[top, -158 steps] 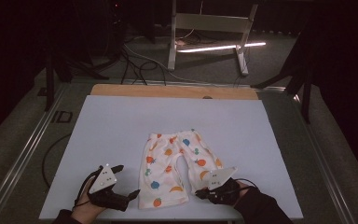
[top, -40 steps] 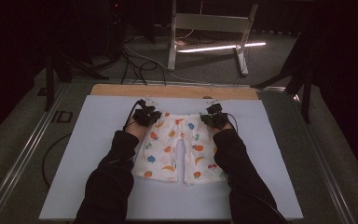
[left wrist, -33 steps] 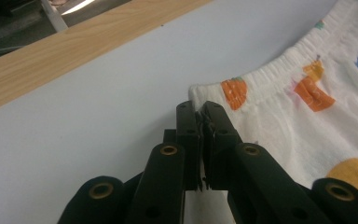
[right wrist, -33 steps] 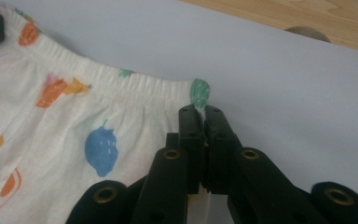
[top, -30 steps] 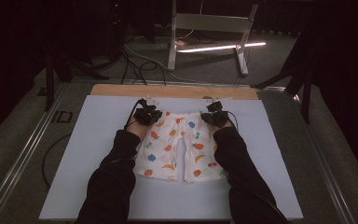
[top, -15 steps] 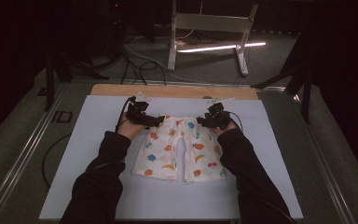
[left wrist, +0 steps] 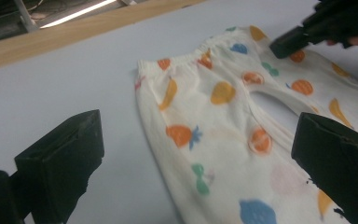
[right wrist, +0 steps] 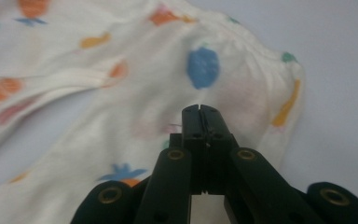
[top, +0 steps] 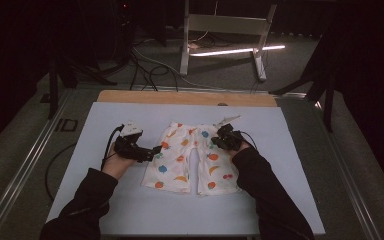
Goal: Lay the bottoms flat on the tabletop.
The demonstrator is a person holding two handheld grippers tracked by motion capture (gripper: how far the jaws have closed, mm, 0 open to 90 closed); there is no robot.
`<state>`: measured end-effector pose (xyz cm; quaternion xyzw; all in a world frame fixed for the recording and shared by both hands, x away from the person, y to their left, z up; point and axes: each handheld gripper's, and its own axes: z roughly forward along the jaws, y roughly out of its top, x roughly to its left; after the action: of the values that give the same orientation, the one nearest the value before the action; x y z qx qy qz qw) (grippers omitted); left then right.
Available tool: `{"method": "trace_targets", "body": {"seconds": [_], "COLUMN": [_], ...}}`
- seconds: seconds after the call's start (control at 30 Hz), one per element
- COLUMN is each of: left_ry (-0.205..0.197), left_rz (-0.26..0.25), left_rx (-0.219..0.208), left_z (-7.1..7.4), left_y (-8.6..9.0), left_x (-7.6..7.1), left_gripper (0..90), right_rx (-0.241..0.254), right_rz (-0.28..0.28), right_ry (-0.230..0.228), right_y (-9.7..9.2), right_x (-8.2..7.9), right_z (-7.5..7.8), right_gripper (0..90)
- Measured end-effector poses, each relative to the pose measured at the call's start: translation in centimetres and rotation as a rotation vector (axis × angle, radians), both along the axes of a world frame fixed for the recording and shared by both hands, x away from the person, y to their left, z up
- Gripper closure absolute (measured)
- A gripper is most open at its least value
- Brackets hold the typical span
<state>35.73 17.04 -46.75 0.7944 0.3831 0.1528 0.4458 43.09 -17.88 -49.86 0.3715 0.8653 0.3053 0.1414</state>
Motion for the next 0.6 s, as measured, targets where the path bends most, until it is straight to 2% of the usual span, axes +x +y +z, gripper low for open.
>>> {"method": "trace_targets", "body": {"seconds": [0.07, 0.13, 0.23, 0.27, 0.37, 0.6], "left_ry": [0.006, 0.004, -0.001, -0.003, -0.008, -0.008], "left_rz": [0.004, 0.011, 0.024, 0.024, 0.028, 0.031], "left_rx": [-0.010, -0.017, -0.033, -0.035, -0.035, -0.044], "left_z": [-0.3, -0.7, -1.1, -1.2, -1.3, -1.6], "left_y": [0.4, 1.0, 1.6, 1.8, 2.3, 3.3], "left_x": [-0.6, -1.3, -2.1, -2.3, -2.9, -4.3], "left_gripper": [3.3, 3.3, 3.3, 3.3, 3.3, 3.1], "right_rx": [0.001, -0.028, -0.041, -0.033, -0.073, -0.061], "right_rz": [-0.029, -0.057, -0.086, -0.096, -0.129, -0.153], "right_ry": [0.015, 0.009, 0.024, 0.027, 0.016, 0.009], "right_y": [-0.1, -0.6, -1.2, -1.4, -1.9, -3.0], "right_x": [0.4, 0.9, 1.4, 1.5, 1.7, 1.6], "right_z": [-0.4, -0.8, -1.3, -1.3, -1.2, -1.3], "right_gripper": [89.9, 89.9, 89.9, 89.9, 89.9, 89.9]}}
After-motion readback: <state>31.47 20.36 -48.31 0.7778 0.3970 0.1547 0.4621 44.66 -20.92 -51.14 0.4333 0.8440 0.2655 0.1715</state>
